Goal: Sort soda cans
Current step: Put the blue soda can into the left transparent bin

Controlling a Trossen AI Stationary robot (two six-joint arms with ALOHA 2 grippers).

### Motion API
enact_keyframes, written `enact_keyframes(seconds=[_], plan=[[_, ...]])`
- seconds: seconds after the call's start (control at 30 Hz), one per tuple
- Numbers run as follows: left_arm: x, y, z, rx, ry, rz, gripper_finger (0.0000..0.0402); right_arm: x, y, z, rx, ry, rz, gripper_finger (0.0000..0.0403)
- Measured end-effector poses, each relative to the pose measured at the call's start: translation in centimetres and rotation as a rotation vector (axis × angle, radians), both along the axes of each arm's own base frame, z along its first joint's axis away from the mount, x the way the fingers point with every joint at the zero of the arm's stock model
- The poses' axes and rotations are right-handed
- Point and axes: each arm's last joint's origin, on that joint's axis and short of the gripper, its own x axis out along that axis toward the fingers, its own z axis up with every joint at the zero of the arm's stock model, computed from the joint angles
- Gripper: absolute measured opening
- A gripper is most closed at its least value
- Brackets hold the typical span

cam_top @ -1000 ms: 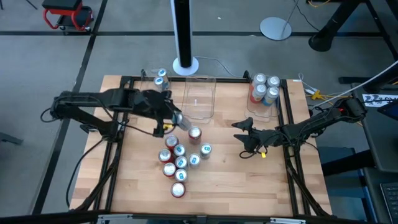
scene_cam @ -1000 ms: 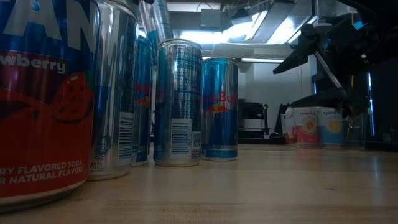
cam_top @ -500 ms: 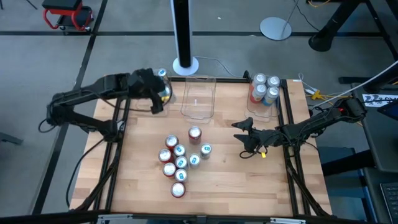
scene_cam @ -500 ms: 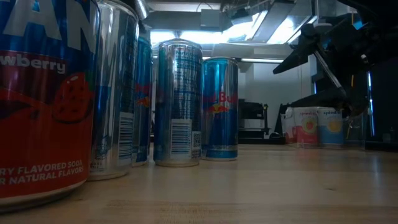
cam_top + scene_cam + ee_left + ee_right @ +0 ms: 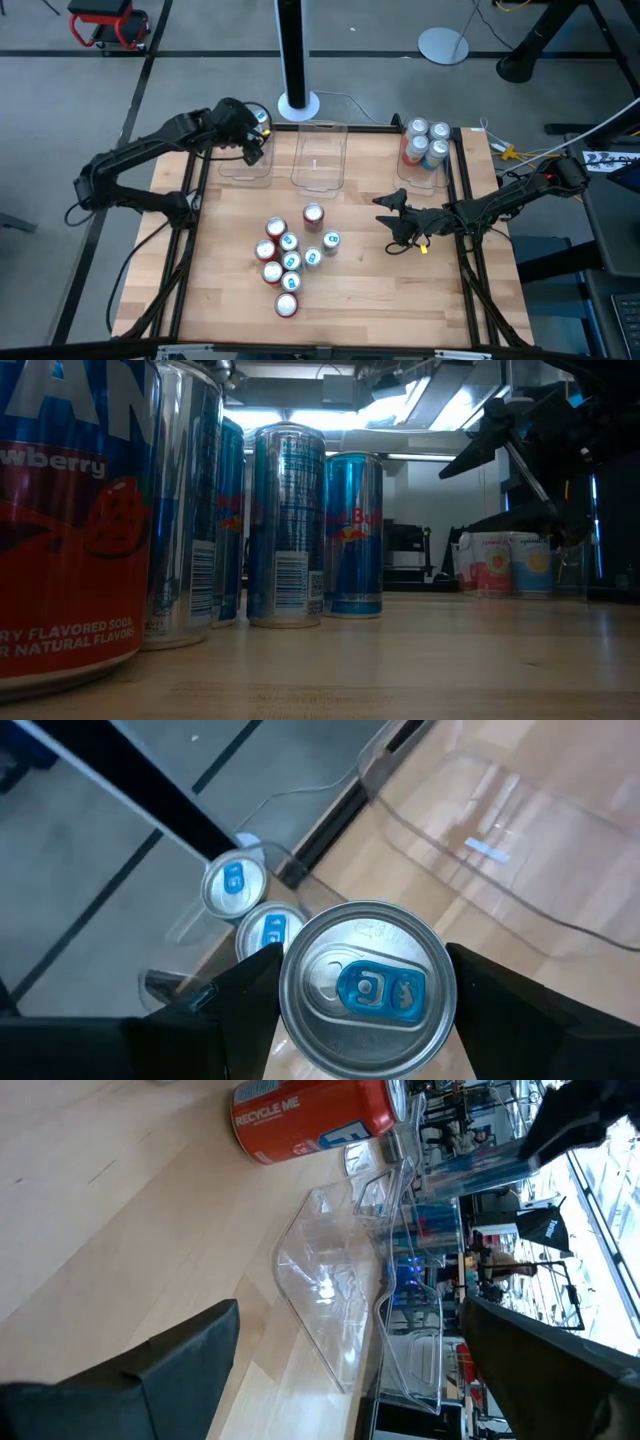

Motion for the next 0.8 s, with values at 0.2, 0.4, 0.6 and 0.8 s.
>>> enact_keyframes(seconds=[0.2,0.4,0.6,0.8], plan=[[0.0,1.0,-2.7,-0.048,-0.015,0.019,0.0246,0.0,0.0,0.0,-0.004,-0.001,-0.007,0.0381],[0.4,1.7,-5.5,-0.082,-0.010,0.022,0.0246,0.0,0.0,0.0,-0.005,-0.001,-0.008,0.0381],[0.9,1.9,-8.0,-0.113,0.003,0.010,0.0246,0.0,0.0,0.0,-0.005,-0.001,-0.009,0.0381],[1.0,2.0,-9.2,-0.125,-0.008,0.012,0.0246,0.2,0.0,-0.3,-0.013,0.008,-0.009,0.0381]])
